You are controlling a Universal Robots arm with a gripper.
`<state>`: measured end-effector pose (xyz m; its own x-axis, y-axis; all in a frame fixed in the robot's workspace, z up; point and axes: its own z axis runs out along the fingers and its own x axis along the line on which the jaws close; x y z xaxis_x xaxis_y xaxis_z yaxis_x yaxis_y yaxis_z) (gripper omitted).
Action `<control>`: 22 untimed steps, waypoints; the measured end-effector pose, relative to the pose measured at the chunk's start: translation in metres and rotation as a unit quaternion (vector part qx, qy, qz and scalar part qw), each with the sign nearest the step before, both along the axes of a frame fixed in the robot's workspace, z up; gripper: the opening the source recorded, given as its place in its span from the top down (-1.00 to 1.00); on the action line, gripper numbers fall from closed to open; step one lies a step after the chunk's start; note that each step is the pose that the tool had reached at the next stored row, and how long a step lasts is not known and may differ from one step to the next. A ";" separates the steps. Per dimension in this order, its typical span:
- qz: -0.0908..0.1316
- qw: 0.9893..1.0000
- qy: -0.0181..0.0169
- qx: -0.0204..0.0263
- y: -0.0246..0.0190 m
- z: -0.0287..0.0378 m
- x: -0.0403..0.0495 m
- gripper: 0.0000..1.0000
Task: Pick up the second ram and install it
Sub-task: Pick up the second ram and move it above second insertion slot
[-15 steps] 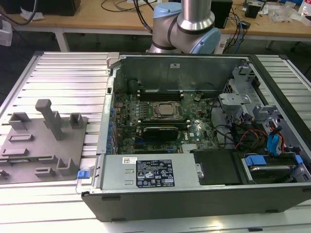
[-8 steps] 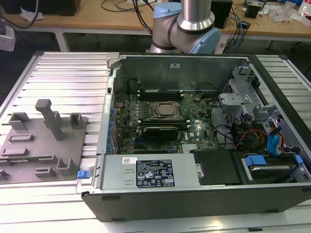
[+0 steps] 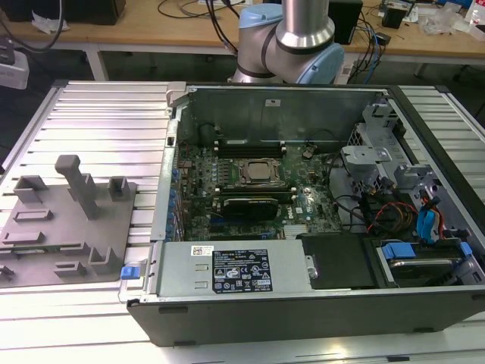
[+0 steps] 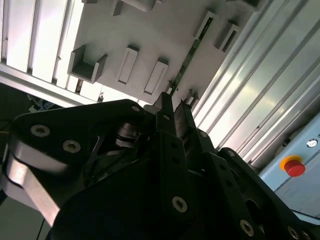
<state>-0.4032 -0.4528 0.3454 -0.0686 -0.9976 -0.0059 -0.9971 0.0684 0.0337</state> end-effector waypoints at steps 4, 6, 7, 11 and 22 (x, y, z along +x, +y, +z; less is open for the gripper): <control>0.000 1.000 0.000 0.000 0.0000 -0.0046 0.0000 0.52; 0.000 1.000 0.000 0.000 0.0000 -0.0066 0.0000 0.52; 0.000 1.000 0.000 0.000 0.0000 -0.0071 0.0000 0.52; 0.000 1.000 0.000 0.000 0.0000 -0.0109 0.0000 0.52; 0.000 1.000 0.000 0.000 0.0000 -0.0229 0.0000 0.52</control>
